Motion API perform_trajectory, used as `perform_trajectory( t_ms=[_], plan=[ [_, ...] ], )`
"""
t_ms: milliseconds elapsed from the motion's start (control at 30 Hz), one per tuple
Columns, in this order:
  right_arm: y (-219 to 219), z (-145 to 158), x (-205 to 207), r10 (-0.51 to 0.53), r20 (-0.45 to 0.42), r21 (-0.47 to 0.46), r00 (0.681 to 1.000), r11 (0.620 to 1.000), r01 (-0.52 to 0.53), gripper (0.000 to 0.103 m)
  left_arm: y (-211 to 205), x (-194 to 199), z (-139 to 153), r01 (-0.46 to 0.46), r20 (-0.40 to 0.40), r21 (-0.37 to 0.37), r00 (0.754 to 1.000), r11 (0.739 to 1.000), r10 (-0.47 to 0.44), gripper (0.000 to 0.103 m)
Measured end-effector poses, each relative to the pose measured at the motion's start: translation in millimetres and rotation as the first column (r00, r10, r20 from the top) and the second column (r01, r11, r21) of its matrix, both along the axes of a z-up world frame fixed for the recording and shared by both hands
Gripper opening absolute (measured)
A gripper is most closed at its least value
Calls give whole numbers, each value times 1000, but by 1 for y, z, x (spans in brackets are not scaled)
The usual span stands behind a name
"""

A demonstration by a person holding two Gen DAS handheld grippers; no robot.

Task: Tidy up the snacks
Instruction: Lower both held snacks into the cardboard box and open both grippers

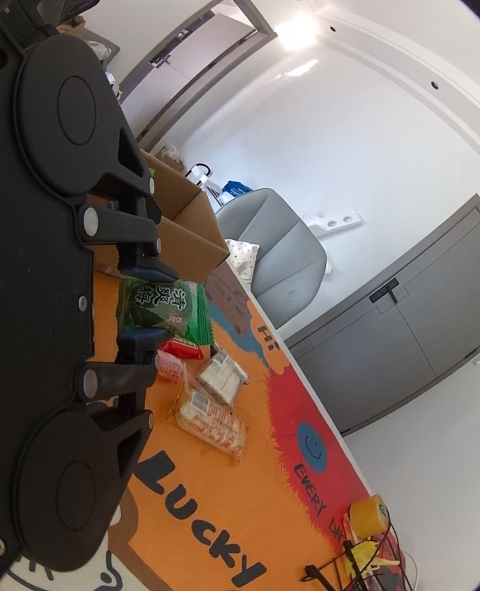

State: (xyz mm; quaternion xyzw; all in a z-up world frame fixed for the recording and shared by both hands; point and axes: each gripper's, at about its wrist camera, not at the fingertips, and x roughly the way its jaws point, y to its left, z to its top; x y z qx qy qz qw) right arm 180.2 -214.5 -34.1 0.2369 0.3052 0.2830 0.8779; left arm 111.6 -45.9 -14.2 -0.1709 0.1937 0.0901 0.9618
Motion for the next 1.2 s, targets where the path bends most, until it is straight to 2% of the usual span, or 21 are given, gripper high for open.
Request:
perform_trajectory(
  t_ms=[167, 600, 900, 1200],
  plan=[
    [13, 13, -7, 22, 32, -11, 999, 1000, -21, 27, 19, -14, 13, -32, 30, -6, 999, 999, 32, 31],
    [57, 38, -19, 100, 95, -39, 991, 995, -96, 28, 67, -32, 31, -133, 44, 10, 990, 991, 132, 31],
    [84, 42, -15, 138, 97, -54, 986, 990, -134, 28, 101, -36, 33, -181, 63, -16, 981, 983, 181, 31],
    [110, 38, 0, 172, 89, -58, 981, 984, -168, 28, 128, -22, 30, -210, 62, -21, 976, 977, 211, 31]
  ],
)
